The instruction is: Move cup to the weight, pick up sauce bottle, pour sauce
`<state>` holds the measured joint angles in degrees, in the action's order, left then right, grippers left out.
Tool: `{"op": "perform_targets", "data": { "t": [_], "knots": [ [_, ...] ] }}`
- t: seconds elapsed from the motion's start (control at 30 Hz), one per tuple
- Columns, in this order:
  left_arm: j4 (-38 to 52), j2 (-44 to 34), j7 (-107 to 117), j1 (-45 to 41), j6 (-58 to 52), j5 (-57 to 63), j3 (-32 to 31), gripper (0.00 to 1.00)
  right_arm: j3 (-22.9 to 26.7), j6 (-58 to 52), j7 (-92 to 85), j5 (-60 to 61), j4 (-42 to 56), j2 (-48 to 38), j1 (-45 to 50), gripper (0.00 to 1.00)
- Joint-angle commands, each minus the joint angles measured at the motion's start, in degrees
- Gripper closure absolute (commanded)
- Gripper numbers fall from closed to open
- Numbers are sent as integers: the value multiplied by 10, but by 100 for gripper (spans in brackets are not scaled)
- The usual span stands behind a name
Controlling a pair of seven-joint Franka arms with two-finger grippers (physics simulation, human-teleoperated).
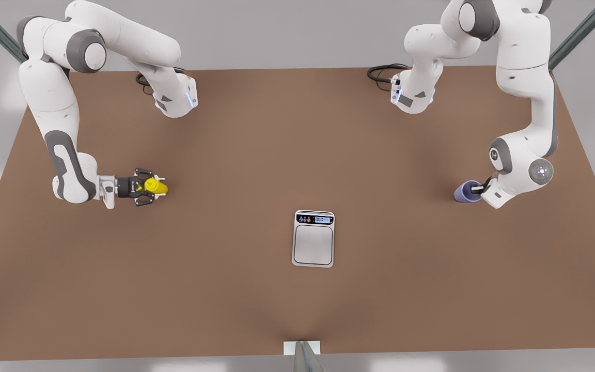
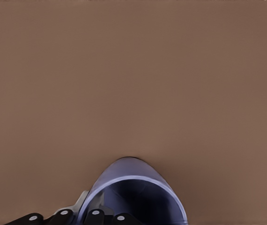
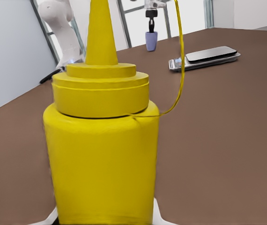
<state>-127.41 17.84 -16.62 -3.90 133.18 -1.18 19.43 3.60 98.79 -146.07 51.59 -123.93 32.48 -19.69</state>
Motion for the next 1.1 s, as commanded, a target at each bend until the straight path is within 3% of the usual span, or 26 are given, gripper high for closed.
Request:
{"op": "perform_targets", "data": {
  "t": [0.0, 0.3, 0.5, 1.07],
  "knots": [
    [0, 0, -1, -1, 0, -7, 0, 79, 0, 0, 0, 0, 0, 0, 0, 38],
    [19, -6, 16, -6, -20, -17, -1, 79, 0, -4, 3, 1, 1, -1, -2, 39],
    [43, -19, 199, -25, -37, -17, -108, 79, 0, -6, 3, 1, 1, -1, -5, 39],
    [144, 16, 474, -111, -61, -36, -176, 79, 0, -86, 40, 43, 34, -10, -4, 39]
  ]
}}
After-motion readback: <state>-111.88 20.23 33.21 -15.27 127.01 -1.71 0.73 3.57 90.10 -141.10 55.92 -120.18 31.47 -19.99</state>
